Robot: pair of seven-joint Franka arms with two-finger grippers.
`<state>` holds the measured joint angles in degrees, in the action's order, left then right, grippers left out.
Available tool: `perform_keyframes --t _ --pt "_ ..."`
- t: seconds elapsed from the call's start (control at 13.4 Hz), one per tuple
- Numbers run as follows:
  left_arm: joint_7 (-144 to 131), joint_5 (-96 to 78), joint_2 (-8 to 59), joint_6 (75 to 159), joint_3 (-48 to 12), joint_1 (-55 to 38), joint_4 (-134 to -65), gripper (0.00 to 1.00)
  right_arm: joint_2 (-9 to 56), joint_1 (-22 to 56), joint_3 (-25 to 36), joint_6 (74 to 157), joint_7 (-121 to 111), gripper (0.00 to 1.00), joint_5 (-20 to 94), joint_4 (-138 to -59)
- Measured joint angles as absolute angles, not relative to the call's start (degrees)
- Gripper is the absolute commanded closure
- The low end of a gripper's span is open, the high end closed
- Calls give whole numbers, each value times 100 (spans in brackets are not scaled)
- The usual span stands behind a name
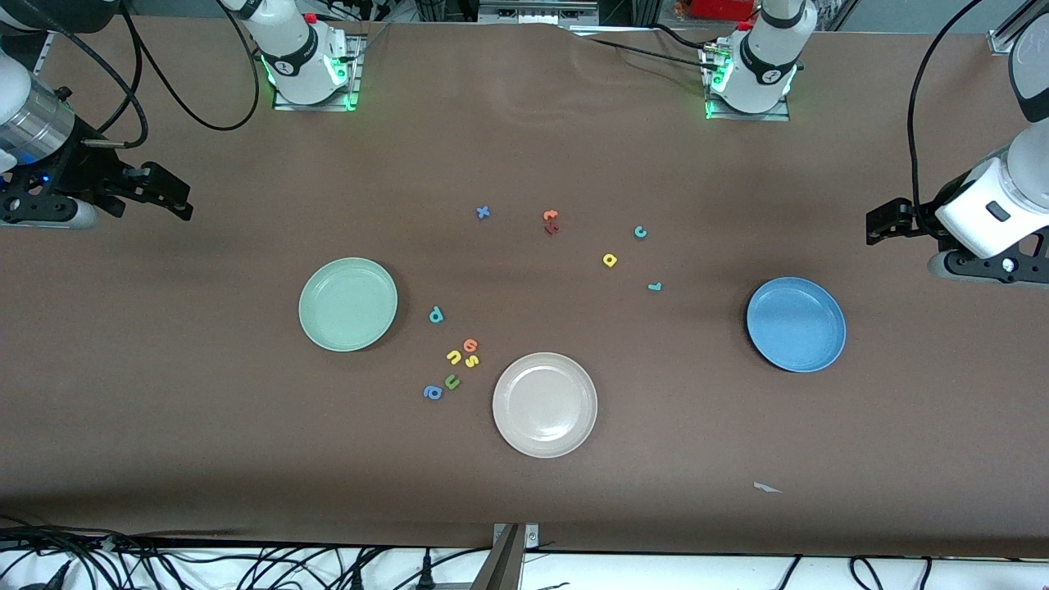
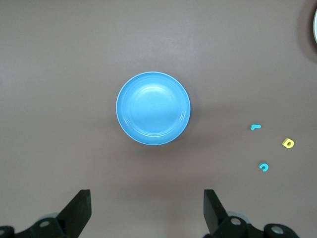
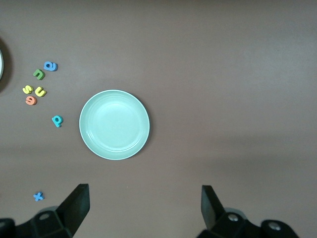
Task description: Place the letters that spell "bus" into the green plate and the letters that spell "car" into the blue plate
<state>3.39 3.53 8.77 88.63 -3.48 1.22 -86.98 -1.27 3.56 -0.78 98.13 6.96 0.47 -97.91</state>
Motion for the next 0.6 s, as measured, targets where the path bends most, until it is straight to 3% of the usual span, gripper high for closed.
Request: perform_keyframes --t 0.6 --pt "339 353 881 8863 -348 122 -8699 0 -129 363 -146 9641 698 0 48 -9789"
